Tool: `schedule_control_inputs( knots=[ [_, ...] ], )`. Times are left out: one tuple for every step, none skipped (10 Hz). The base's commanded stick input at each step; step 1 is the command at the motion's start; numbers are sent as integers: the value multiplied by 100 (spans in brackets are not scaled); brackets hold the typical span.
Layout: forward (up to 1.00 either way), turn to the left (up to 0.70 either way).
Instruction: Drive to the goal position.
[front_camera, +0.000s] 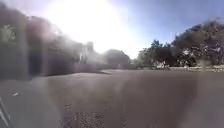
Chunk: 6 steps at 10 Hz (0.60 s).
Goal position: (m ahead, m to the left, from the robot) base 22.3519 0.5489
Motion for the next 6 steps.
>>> schedule_control_inputs(
  knots=[
    [70,0],
    [70,0],
    [70,0],
    [70,0],
    [70,0],
    [70,0]
  ],
)
